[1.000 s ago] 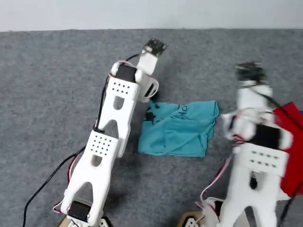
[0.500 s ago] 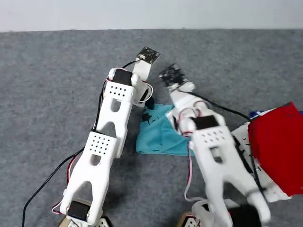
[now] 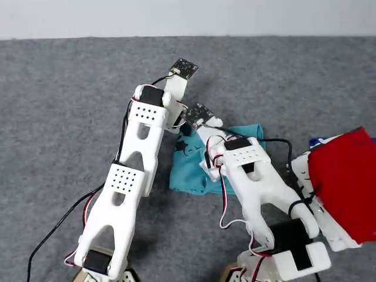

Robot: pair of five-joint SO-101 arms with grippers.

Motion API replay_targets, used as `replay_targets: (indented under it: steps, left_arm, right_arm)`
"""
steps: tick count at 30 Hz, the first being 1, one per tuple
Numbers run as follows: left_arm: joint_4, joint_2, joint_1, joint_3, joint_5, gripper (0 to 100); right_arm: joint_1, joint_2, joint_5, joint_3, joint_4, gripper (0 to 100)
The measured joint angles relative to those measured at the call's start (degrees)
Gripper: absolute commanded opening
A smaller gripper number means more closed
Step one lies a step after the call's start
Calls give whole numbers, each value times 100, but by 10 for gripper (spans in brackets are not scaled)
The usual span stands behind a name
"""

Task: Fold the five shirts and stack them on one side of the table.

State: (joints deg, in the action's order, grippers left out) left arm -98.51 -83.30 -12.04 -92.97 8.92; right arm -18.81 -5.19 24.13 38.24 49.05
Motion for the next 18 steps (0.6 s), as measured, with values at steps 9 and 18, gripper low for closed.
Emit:
replay_targets:
  steps: [9,18]
  left_arm:
    - [0,0,0,0,0,239]
    - [0,0,0,0,0,239]
  right_arm:
    - [1037,-1196,677,229,932,136]
    - [2426,-2418,1934,1609,985,136]
